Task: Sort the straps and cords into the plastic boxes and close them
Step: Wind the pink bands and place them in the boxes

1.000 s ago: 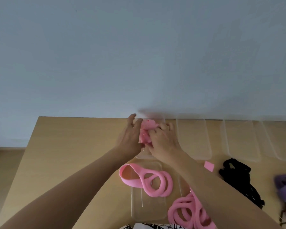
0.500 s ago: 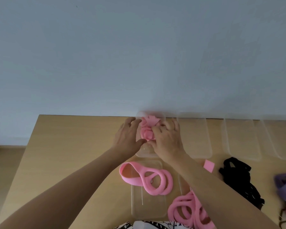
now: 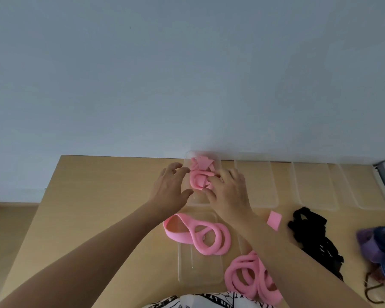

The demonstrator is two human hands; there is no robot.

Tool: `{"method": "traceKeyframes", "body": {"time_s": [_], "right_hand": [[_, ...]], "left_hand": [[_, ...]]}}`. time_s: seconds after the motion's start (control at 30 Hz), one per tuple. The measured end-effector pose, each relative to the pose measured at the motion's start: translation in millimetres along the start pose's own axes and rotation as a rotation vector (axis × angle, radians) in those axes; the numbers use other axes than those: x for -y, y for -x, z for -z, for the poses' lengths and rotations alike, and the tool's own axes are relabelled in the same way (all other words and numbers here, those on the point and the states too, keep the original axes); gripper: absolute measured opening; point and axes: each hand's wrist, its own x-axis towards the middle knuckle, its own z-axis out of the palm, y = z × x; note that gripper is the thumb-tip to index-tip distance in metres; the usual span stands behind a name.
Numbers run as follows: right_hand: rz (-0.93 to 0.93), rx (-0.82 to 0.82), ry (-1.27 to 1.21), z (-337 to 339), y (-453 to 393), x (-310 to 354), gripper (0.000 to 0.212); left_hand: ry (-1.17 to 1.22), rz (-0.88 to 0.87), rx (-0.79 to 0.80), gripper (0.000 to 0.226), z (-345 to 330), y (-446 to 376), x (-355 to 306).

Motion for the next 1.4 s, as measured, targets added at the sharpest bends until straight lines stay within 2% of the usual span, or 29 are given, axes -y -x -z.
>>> {"method": "traceKeyframes", "body": {"time_s": [0.13, 0.2, 0.27, 0.37, 0.43, 0.57, 0.63, 0.73, 0.8, 0.87, 0.93, 1.0, 1.1, 1.17, 1.27, 1.4], "right_hand": [[0.044, -0.103, -0.188, 6, 30, 5, 0.02], [0.111, -0.069, -0.242, 6, 48, 11, 0.021], [0.165, 0.093, -0.24, 4, 64, 18, 0.025], [0.082, 0.483, -0.087, -6, 83, 22, 0.039], [0.041, 0.569, -0.028, -8, 92, 24, 0.043], [0.097, 0.492, 0.033, -6, 100, 35, 0.034], [0.076, 0.452, 0.036, -3, 105, 44, 0.035], [0.002, 0.272, -0.09, 11, 104, 54, 0.026], [-0.018, 0.136, -0.218, 30, 98, 62, 0.027], [-0.03, 0.04, -0.337, 51, 90, 72, 0.028], [-0.059, -0.014, -0.44, 71, 84, 85, 0.02], [-0.15, -0.078, -0.569, 91, 78, 97, 0.013], [-0.283, -0.19, -0.769, 123, 75, 106, 0.018], [-0.298, -0.234, -0.84, 144, 78, 108, 0.012], [-0.309, -0.287, -0.855, 170, 84, 106, 0.025], [-0.343, -0.37, -1.018, 210, 87, 105, 0.025]], "left_hand": [[0.03, -0.007, -0.05, 0.047, 2, 19, 3], [0.051, -0.006, -0.103, 0.035, 1, 31, 6], [0.083, 0.007, -0.143, 0.024, -1, 44, 8], [0.103, 0.025, -0.127, 0.016, -6, 63, 14], [0.1, 0.025, -0.09, 0.016, -9, 76, 17], [0.09, -0.022, -0.019, 0.019, -13, 97, 20], [0.063, -0.056, 0.029, 0.028, -12, 106, 21], [0.034, -0.138, 0.046, 0.055, -7, 115, 19], [0.055, -0.197, 0.021, 0.064, 0, 121, 12], [0.118, -0.25, -0.037, 0.056, 9, 125, 1], [0.22, -0.253, -0.117, 0.035, 21, 131, -12], [0.363, -0.184, -0.151, 0.012, 37, 137, -25], [0.567, -0.12, -0.139, 0.012, 60, 144, -38], [0.623, -0.153, -0.159, 0.014, 78, 149, -47], [0.725, -0.2, -0.138, 0.014, 106, 157, -64], [0.84, -0.237, -0.097, 0.012, 132, 168, -92]]}}
